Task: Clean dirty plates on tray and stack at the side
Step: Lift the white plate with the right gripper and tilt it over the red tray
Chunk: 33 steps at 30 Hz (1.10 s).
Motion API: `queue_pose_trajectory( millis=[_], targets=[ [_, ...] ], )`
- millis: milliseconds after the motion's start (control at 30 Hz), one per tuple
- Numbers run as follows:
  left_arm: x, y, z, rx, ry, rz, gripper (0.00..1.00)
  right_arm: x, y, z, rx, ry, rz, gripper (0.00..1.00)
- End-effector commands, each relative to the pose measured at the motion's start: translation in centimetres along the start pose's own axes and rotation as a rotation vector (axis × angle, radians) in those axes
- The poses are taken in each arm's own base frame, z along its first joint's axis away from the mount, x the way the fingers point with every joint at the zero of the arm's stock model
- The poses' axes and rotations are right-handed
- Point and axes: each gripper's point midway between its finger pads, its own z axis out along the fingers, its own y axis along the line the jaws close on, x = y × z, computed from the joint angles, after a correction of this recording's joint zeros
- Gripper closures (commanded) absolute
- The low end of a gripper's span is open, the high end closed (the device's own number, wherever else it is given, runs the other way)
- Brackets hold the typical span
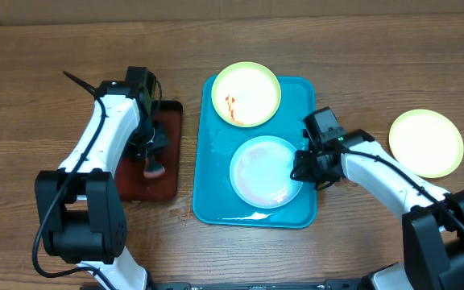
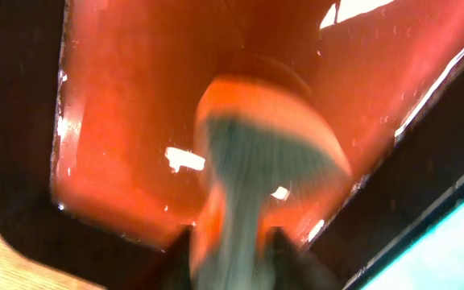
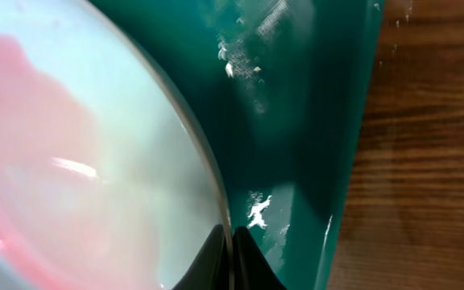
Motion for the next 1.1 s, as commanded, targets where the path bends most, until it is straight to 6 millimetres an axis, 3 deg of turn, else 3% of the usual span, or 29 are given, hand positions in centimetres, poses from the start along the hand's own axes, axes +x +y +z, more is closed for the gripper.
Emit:
queue_pose_trajectory(
  millis=[0,133,300,367,500,567,733,867,1067],
  targets=[
    [-0.9,-0.5,-2.5,0.080,-0.023,-0.004,0.44,-2.8,2.6,-2.9,0.013,-0.087,-0.137,0.96],
    [-2.0,0.1,-7.3,0.169,-0.079,-0.037,0.39,-5.4,5.6,-7.2,0.070,-0.192,-0.237,0.96],
    [-3.4,2.2,-15.3,0.311,-0.242,-0.094,0.12,-8.8,11.1,-12.9,0.068,-0.414,-0.329,0.96],
    [-3.4,3.2,-18.4,0.383,-0.308,-0.114,0.07,-9.7,13.6,-14.6,0.048,-0.510,-0.360,0.96],
    [-2.6,5.0,-24.1,0.517,-0.444,-0.134,0.05,-11.0,19.3,-16.5,-0.013,-0.711,-0.426,0.96],
    [-2.0,6.1,-26.1,0.543,-0.504,-0.155,0.03,-11.3,22.0,-16.3,-0.033,-0.784,-0.442,0.96],
    [0.1,7.8,-28.8,0.552,-0.604,-0.178,0.00,-10.8,27.9,-12.7,-0.076,-0.853,-0.543,0.96],
    [1.2,8.1,-29.5,0.543,-0.627,-0.172,0.00,-10.1,30.3,-10.7,-0.023,-0.919,-0.586,0.96],
    [1.7,8.2,-29.1,0.534,-0.607,-0.168,0.00,-9.0,30.8,-13.2,0.176,-1.091,-0.581,0.96]
  ],
)
